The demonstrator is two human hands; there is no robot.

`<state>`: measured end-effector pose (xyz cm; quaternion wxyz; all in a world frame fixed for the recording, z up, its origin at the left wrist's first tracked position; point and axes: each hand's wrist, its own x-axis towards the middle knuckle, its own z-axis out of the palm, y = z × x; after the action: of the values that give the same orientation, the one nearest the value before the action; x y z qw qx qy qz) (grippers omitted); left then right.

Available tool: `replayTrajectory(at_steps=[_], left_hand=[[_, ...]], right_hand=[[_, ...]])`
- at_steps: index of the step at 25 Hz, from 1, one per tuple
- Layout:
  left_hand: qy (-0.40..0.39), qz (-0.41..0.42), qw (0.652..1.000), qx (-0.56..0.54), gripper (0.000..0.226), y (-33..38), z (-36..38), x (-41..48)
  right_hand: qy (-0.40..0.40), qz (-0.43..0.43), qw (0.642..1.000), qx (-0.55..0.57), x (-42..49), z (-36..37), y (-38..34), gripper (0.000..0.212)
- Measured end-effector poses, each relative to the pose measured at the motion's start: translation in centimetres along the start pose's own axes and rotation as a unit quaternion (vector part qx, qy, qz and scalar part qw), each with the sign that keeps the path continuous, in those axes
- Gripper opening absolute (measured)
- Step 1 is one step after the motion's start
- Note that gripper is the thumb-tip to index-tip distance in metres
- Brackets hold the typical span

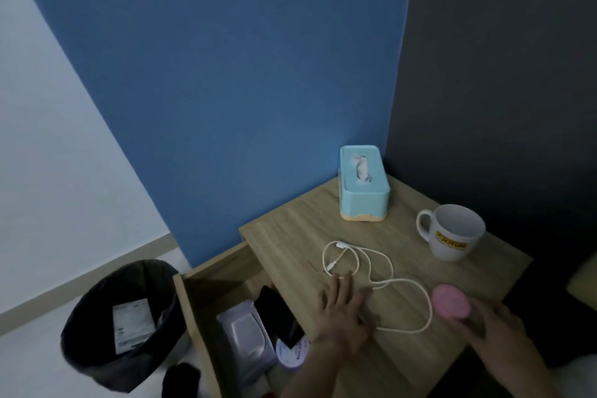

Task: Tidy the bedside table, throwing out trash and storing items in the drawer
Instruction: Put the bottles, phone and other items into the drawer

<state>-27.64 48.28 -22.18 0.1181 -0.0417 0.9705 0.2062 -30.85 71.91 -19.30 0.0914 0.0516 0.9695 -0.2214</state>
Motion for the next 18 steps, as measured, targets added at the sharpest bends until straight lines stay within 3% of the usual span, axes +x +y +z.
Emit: replayTrajectory(at_steps=[2, 5, 8, 12, 15, 18], left_hand=[[-0.007, 0.002, 1.0, -0.017, 0.059, 0.0, -0.5, -0.1], [0.009, 0.017, 0.998, -0.068, 0.064, 0.0, -1.4, -0.8], [0.082, 0.01, 0.991, -0.108, 0.051, -1.4, -2.4, -1.8], [0.153, -0.067, 0.976, -0.138, 0.044, -5.1, -4.1, -4.1], [0.208, -0.133, 0.958, -0.146, 0.042, -8.9, -4.8, -6.3], [0.24, -0.194, 0.941, -0.137, 0.039, -12.5, -4.9, -9.1]], right_hand=[[0.017, 0.003, 1.0, 0.001, 0.0, 0.8, 0.1, 0.108], [0.025, -0.017, 0.999, -0.029, -0.3, 0.1, -1.2, 0.079], [0.046, -0.04, 0.997, 0.042, 0.2, 0.4, -1.2, 0.065], [0.095, -0.057, 0.991, 0.077, 5.6, 4.1, 5.3, 0.082], [0.015, -0.101, 0.981, 0.166, 2.1, 1.7, -2.6, 0.069], [0.038, -0.191, 0.958, 0.208, -4.2, 1.3, -13.2, 0.063]])
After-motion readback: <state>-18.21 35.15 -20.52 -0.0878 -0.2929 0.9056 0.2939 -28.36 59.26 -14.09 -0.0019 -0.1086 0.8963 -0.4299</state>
